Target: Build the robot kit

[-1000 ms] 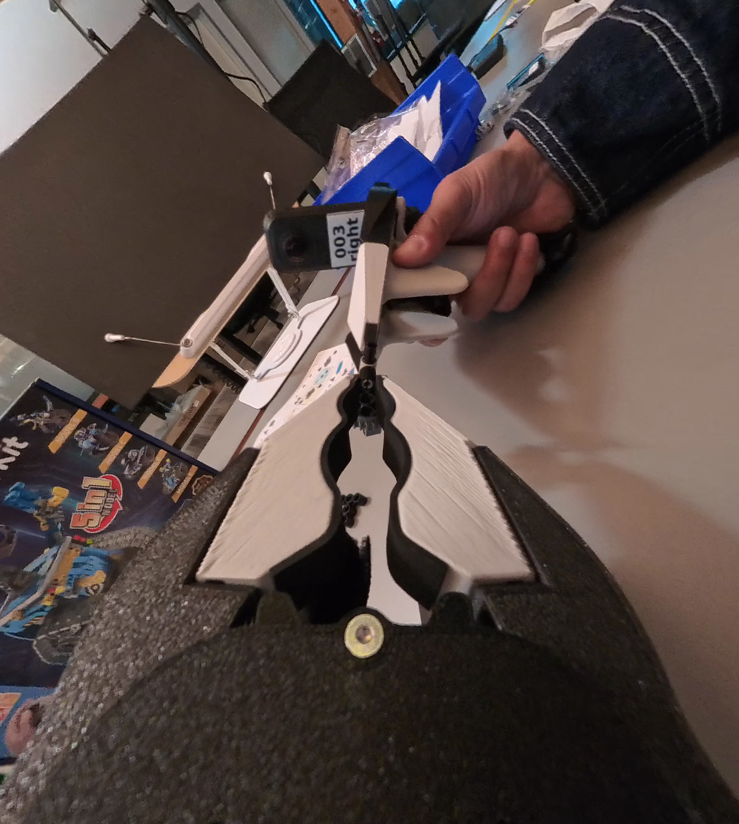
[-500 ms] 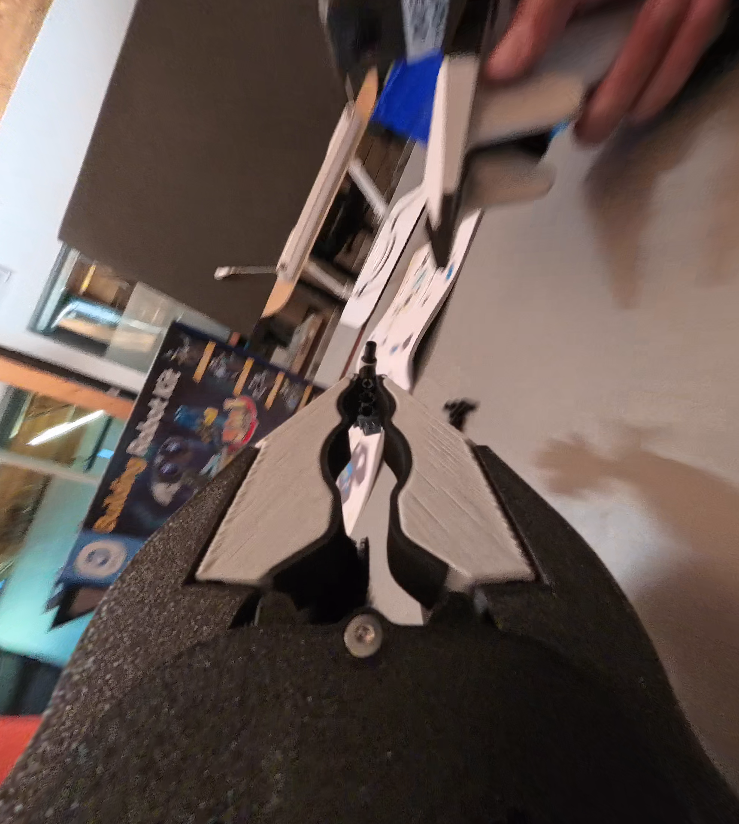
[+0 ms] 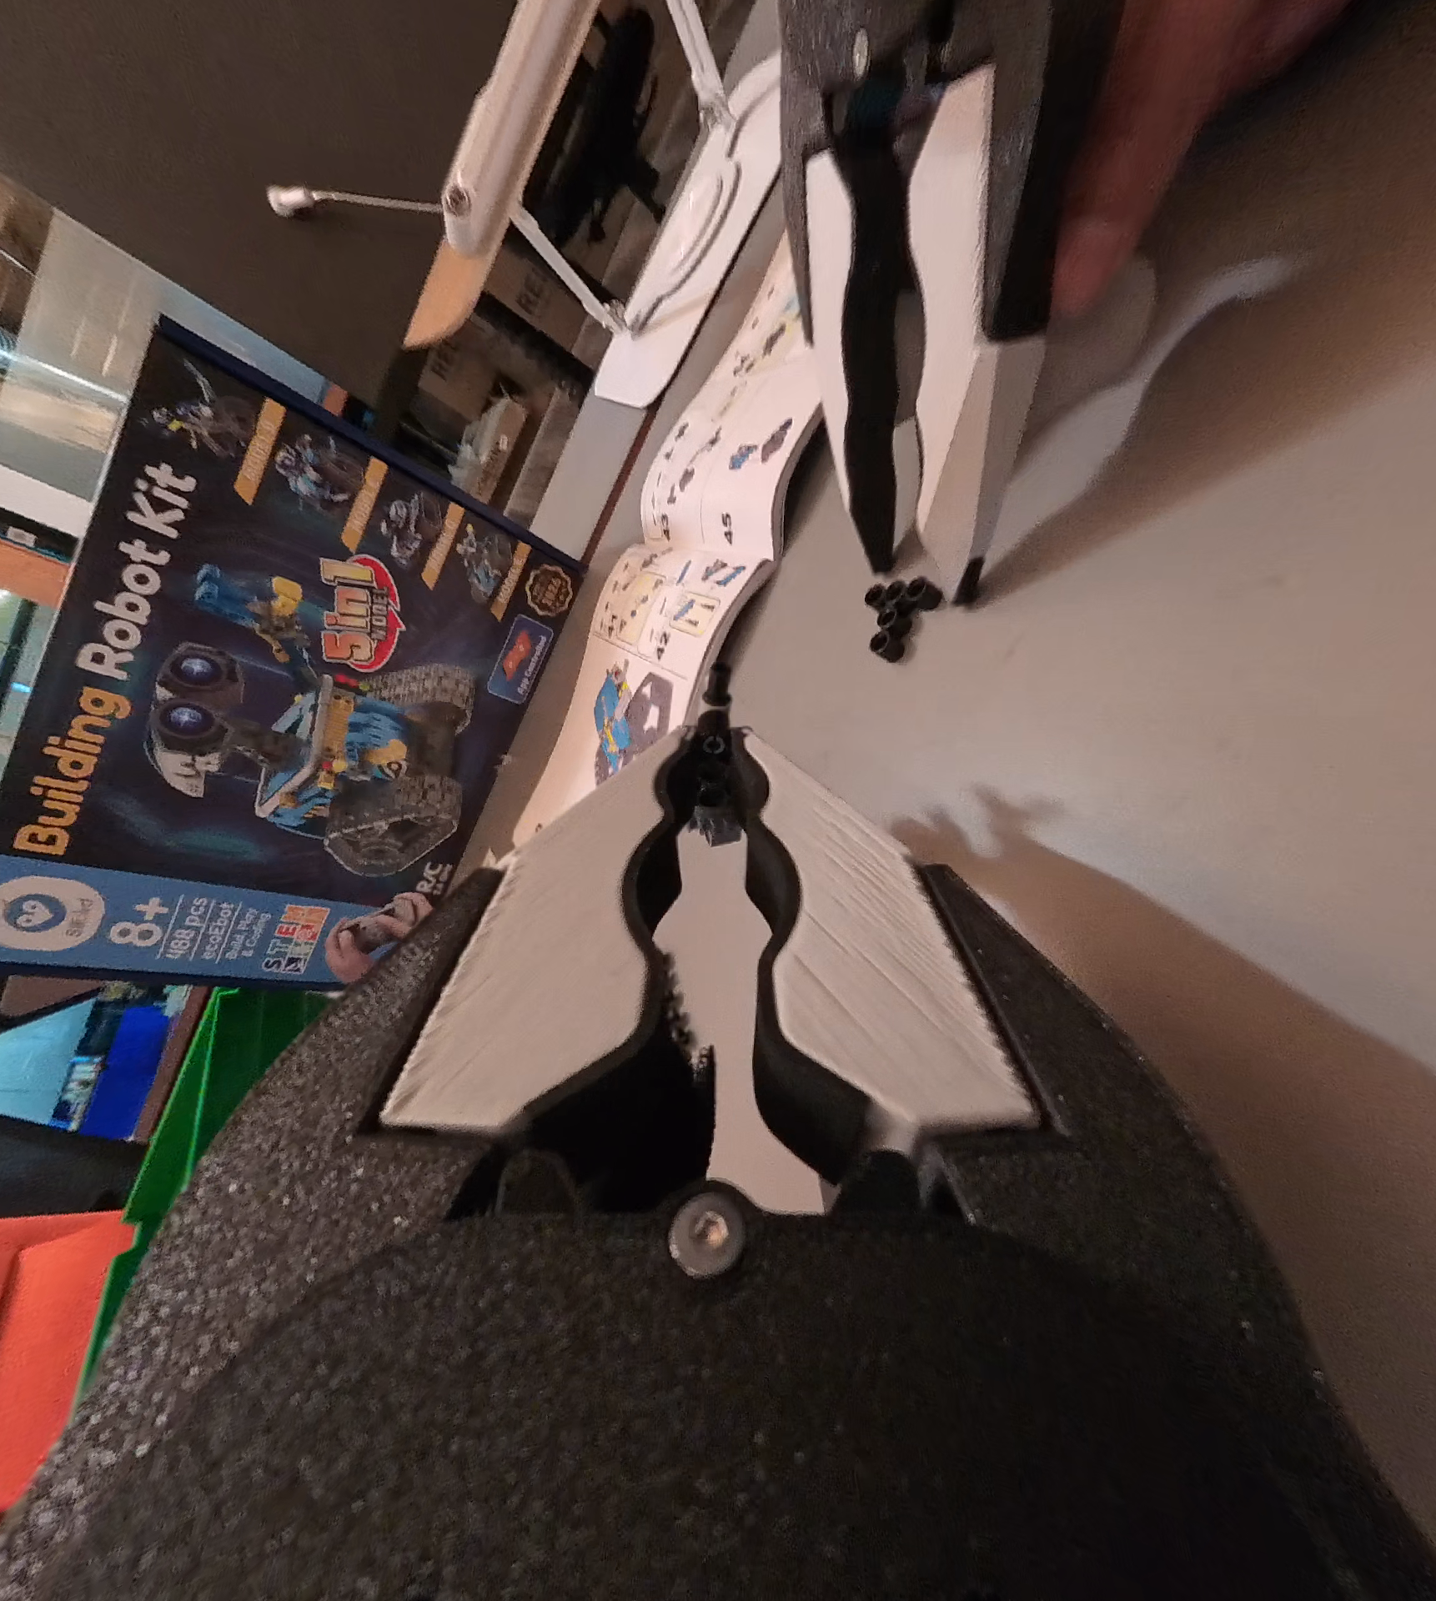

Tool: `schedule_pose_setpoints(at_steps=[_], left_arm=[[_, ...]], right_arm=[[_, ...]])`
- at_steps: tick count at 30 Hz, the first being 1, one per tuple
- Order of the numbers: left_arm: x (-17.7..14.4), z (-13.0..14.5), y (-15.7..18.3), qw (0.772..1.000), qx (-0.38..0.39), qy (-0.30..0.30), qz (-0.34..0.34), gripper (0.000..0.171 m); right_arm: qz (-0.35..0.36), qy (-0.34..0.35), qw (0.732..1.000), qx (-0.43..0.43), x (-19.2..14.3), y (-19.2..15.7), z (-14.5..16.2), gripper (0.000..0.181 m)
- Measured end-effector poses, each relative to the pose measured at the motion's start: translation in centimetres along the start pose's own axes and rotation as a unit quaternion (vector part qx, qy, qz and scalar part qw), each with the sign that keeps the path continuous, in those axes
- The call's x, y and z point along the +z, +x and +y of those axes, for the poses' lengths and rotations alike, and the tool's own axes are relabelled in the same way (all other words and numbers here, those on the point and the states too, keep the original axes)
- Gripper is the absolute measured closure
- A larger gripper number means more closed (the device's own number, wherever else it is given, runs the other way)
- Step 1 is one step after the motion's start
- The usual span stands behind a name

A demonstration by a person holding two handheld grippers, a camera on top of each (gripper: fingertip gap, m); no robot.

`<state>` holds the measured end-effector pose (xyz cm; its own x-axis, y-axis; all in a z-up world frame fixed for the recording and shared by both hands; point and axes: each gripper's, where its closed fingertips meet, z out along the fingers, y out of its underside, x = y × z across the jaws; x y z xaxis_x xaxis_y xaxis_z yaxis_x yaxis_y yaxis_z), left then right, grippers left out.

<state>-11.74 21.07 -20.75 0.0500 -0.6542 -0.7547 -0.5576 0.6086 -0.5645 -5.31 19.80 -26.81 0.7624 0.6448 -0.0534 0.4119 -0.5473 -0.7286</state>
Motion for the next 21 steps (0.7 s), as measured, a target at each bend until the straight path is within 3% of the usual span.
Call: schedule_pose_setpoints(at_steps=[7,10,12,14,16,18,21], left_arm=[[-0.9,-1.5,-1.4,0.988,-0.137,0.062,0.031,0.165],[-2.0,-2.9,-2.6,0.960,-0.243,0.127,0.064,0.165],[-3.0,-3.9,-3.5,0.927,-0.315,0.179,0.094,0.165],[-3.8,-4.8,-4.3,0.894,-0.371,0.222,0.121,0.165],[-4.3,-5.2,-4.9,0.878,-0.391,0.246,0.125,0.165],[-4.1,-5.0,-5.0,0.887,-0.378,0.241,0.113,0.165],[-4.3,-5.5,-4.8,0.908,-0.329,0.243,0.086,0.165]], right_arm=[[-0.005,-0.004,1.000,-0.008,0.7,-0.2,-0.6,0.160],[0.008,0.018,1.000,-0.011,0.2,0.1,-1.3,0.175],[-0.027,0.087,0.995,0.027,-1.8,-0.5,-3.7,0.174],[-0.097,0.202,0.970,0.093,-5.0,-1.8,-7.6,0.174],[-0.169,0.265,0.935,0.163,-7.3,-2.7,-9.9,0.174],[-0.202,0.267,0.917,0.215,-7.6,-2.6,-9.9,0.174],[-0.343,0.263,0.840,0.329,-8.0,-4.2,-10.2,0.174]])
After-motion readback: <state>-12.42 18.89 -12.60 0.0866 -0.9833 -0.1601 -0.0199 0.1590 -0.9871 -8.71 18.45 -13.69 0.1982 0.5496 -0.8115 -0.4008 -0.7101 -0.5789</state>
